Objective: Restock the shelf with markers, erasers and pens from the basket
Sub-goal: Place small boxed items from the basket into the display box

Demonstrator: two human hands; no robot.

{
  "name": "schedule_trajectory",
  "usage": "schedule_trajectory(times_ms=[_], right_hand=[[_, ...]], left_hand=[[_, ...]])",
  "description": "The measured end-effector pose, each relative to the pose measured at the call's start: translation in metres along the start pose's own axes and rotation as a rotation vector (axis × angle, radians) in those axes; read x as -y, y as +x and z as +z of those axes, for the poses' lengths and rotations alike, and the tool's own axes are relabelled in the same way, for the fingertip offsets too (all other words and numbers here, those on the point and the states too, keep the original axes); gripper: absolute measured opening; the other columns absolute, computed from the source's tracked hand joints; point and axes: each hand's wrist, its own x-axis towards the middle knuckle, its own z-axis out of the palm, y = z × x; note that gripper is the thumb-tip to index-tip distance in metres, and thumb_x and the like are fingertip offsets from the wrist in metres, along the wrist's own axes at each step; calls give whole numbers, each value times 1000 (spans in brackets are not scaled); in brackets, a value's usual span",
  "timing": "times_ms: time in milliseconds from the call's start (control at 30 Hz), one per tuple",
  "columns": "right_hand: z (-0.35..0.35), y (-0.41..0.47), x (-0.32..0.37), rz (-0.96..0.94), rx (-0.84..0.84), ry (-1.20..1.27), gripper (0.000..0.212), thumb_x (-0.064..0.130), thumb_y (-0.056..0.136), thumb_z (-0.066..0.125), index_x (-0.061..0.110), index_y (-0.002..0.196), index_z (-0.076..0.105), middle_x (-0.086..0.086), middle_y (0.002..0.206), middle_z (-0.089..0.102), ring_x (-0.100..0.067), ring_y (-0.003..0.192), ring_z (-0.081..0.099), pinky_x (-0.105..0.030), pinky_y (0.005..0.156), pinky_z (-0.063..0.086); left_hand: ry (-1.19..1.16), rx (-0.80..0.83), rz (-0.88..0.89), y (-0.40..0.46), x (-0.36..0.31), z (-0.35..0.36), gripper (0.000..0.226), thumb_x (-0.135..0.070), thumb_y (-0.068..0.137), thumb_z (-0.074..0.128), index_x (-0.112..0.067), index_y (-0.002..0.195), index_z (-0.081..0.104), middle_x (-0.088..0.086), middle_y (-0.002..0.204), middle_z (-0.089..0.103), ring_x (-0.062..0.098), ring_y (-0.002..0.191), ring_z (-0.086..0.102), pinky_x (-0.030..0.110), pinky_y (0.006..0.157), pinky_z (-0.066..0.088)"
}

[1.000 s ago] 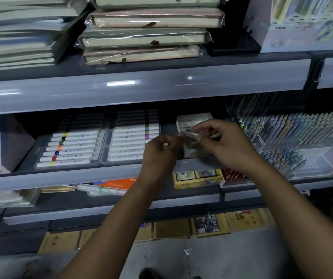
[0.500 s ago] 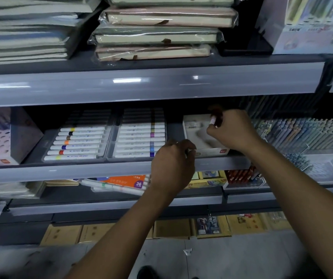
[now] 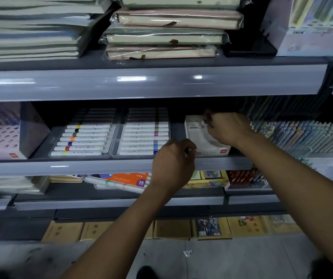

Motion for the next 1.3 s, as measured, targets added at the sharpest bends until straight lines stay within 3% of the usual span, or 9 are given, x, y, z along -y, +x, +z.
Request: schedule_trajectory(times_ms=[100,300,433,800,900,1000,1133,1233,1300], right_hand=[[0,3,1,34,27,-18,17,22,97,61,11,109,66,-6,79,58,-21,61,48,-26,53,34],[0,3,1,9,35,-45,12,16,94,62,21,88,53,-16,103,68,-25,73,49,-29,59,36],[2,5,-2,14,30,-77,17,10,96,58,12,109,69,-12,107,70,-29,83,63,-30,63,51],[-3,1,3,35,63,-22,21,13,98,56,15,108,74,-12,106,73,-32,90,67,-37,77,59],[-6,-4,5,30,28,10,21,25,97,56,18,100,75,-10,93,73,-30,79,66,-36,69,58],[-10,-17,12,23,-68,112,19,32,92,59,26,91,77,-3,84,74,-25,73,65,-31,63,54],[-8,-34,26,-54,-203,216,13,23,91,66,21,89,79,-3,88,74,-25,82,67,-38,71,58],[-5,-45,36,-102,-269,306,12,16,92,67,13,89,79,-3,91,71,-22,85,65,-37,74,56],[-5,-53,43,-110,-309,402,11,15,92,69,15,88,79,3,91,70,-10,83,62,-25,74,53]], left_hand=[[4,4,9,0,1,1,18,-25,104,61,-20,114,75,5,107,72,18,90,67,34,75,58],[12,15,-1,0,2,1,17,-26,104,61,-21,114,75,4,108,72,17,91,66,32,76,58],[1,24,0,0,3,0,17,-27,104,61,-22,114,74,4,108,72,17,91,66,33,76,58],[-61,-68,60,-3,0,-2,21,-32,104,64,-19,114,77,1,104,75,12,89,66,23,72,52],[-366,-112,-40,-5,-6,-9,28,-35,103,65,-16,86,74,-6,80,71,6,74,62,24,63,46],[-887,-12,-463,-5,-13,-24,44,-33,104,56,-20,62,54,-9,59,52,8,56,48,22,46,34],[-1467,145,-659,-7,-10,-40,22,-22,85,38,-11,74,54,3,73,46,18,65,39,22,47,19],[-1620,168,-720,-9,-9,-44,18,-17,80,44,-8,84,59,5,76,46,19,67,41,24,53,20],[-1667,161,-752,-10,-8,-45,11,-12,88,47,-10,85,57,4,76,43,18,65,39,23,48,29]])
